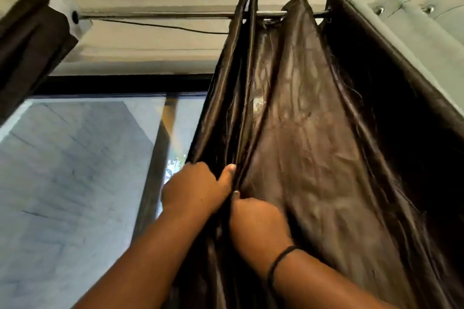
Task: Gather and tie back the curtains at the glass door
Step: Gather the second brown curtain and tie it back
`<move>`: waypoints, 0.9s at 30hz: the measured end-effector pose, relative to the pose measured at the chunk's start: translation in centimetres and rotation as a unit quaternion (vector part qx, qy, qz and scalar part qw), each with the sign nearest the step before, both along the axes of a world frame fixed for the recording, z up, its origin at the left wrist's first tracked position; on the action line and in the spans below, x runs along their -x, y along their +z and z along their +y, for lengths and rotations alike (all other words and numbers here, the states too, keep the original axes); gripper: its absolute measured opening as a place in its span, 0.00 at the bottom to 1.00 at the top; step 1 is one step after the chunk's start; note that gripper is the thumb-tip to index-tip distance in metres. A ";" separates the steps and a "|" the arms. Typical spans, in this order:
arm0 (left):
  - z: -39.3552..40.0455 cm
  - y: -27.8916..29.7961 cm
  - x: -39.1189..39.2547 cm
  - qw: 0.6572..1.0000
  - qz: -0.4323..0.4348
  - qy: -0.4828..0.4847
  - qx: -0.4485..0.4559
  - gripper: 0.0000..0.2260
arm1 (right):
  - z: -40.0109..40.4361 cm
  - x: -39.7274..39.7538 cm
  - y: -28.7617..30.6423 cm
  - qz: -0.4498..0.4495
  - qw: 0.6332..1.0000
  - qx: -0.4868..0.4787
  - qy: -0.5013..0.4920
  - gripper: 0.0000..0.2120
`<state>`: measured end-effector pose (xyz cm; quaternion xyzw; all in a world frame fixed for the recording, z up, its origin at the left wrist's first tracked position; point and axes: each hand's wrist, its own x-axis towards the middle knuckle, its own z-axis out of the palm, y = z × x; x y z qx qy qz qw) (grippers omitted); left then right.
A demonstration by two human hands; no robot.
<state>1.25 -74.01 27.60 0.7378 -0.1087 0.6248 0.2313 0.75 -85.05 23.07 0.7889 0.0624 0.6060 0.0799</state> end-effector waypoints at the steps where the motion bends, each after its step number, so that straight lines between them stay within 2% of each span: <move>1: 1.7 0.1 -0.1 1.000 -0.004 0.001 0.004 0.31 | 2.4 -0.4 0.4 0.004 1.000 0.009 0.015 0.17; 4: 6.7 1.0 -0.3 0.999 0.013 -0.023 0.020 0.30 | 8.8 -1.1 2.0 0.030 0.997 0.029 0.072 0.14; 8: 13.3 3.7 -0.8 0.988 0.084 -0.111 0.066 0.27 | 15.4 -0.3 2.9 0.068 0.983 0.051 0.163 0.12; 11: 16.5 4.4 -1.9 0.984 0.131 -0.108 0.060 0.24 | 18.0 0.4 2.4 0.127 0.962 0.045 0.238 0.08; 13: 17.3 4.0 -2.7 0.982 0.118 -0.135 0.056 0.20 | 18.2 0.5 2.6 0.155 0.955 0.045 0.247 0.12; 15: 16.9 3.1 -2.8 0.980 0.097 -0.165 0.055 0.21 | 17.0 0.9 3.0 0.170 0.960 0.046 0.220 0.12; 17: 15.9 2.0 -3.0 0.984 0.083 -0.153 0.038 0.25 | 14.9 1.4 3.5 0.134 0.969 -0.003 0.206 0.15; 19: 14.9 1.0 -3.4 0.990 0.070 -0.125 0.017 0.24 | 12.2 2.7 4.3 0.019 0.978 -0.093 0.185 0.18; 20: 14.4 0.6 -3.4 0.991 0.058 -0.118 0.009 0.21 | 10.6 3.3 4.8 -0.065 0.979 -0.133 0.139 0.16; 21: 14.0 0.2 -3.4 0.992 0.043 -0.117 0.002 0.18 | 9.1 4.1 5.4 -0.134 0.974 -0.173 0.056 0.15; 22: 13.5 -0.1 -3.3 0.992 0.027 -0.125 -0.004 0.14 | 7.5 4.9 5.9 -0.159 0.963 -0.214 -0.035 0.21; 23: 12.9 -0.3 -3.2 0.990 0.009 -0.143 -0.005 0.12 | 6.0 5.6 6.3 -0.154 0.951 -0.250 -0.098 0.31; 24: 12.3 -0.6 -3.0 0.986 -0.007 -0.166 -0.004 0.13 | 4.7 6.3 6.6 -0.138 0.942 -0.279 -0.129 0.38; 25: 11.6 -0.7 -2.8 0.982 -0.019 -0.188 -0.001 0.20 | 3.5 6.7 6.7 -0.121 0.934 -0.304 -0.143 0.44; 27: 10.7 -1.0 -2.2 0.974 -0.048 -0.221 0.015 0.30 | 1.0 6.7 6.9 -0.087 0.923 -0.354 -0.122 0.47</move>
